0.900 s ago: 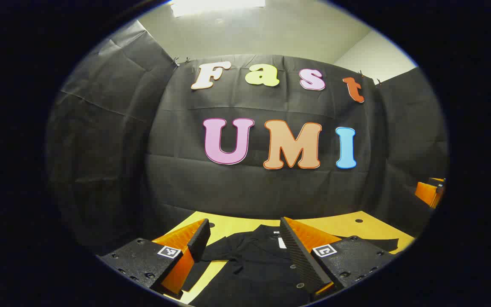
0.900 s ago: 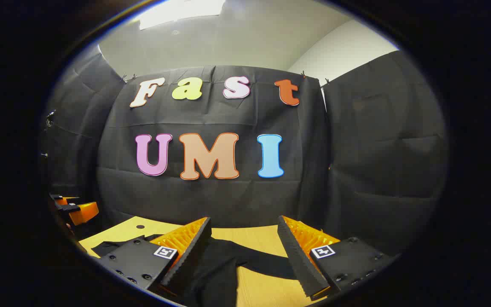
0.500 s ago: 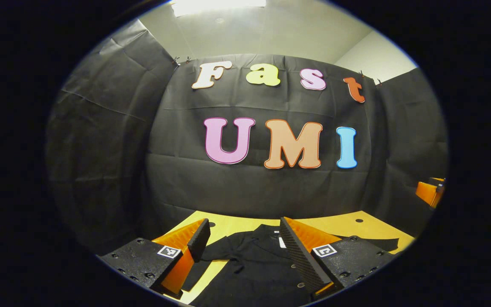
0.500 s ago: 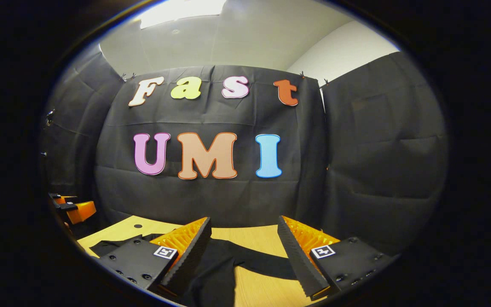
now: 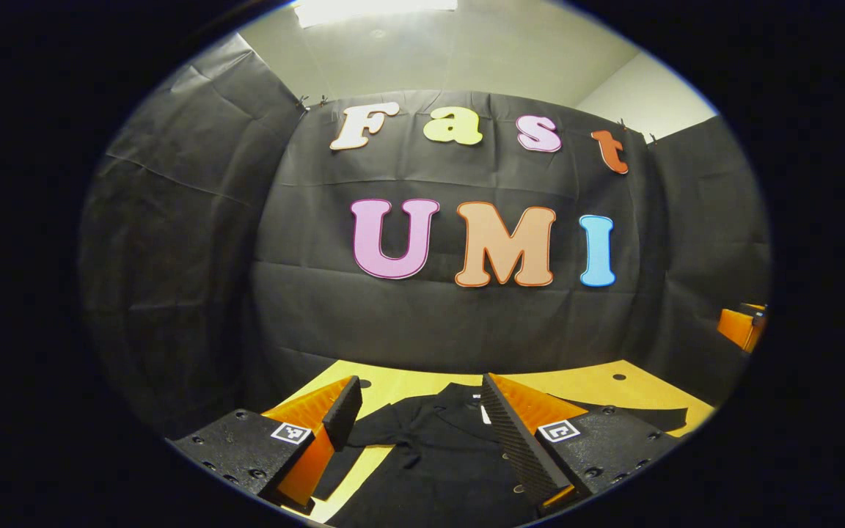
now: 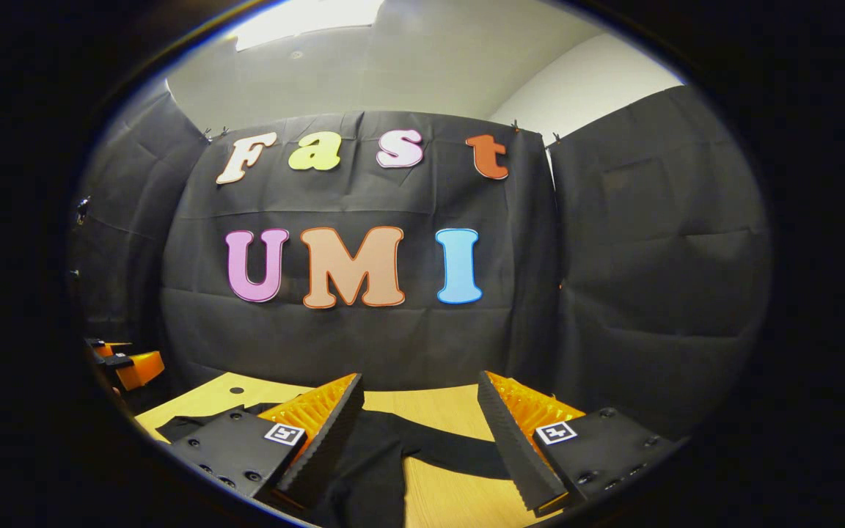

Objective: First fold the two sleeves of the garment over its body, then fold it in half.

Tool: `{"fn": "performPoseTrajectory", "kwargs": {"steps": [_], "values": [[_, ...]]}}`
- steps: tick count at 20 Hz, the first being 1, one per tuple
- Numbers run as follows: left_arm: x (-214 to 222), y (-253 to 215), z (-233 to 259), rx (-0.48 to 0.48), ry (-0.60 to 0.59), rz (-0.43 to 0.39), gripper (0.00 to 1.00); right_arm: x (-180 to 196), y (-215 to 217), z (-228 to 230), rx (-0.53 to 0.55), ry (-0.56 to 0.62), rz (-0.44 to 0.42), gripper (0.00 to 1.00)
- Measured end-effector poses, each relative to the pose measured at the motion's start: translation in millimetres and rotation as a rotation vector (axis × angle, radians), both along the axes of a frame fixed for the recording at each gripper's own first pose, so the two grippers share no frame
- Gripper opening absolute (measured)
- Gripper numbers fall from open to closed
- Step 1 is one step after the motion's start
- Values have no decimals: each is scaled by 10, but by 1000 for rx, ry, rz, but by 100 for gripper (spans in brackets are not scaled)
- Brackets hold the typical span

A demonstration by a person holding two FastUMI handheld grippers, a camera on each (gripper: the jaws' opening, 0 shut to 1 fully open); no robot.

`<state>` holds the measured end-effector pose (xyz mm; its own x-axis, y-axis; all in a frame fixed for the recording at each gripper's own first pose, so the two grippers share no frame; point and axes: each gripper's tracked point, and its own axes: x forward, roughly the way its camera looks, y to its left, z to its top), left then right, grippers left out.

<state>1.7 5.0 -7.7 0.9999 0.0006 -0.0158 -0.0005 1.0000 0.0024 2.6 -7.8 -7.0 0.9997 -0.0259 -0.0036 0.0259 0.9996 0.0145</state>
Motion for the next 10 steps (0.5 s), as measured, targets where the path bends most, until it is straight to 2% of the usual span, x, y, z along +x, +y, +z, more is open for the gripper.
{"fn": "performPoseTrajectory", "kwargs": {"steps": [10], "values": [[7, -20, 6, 11, 2, -7, 96, 6, -4, -38, -2, 7, 3, 98]]}}
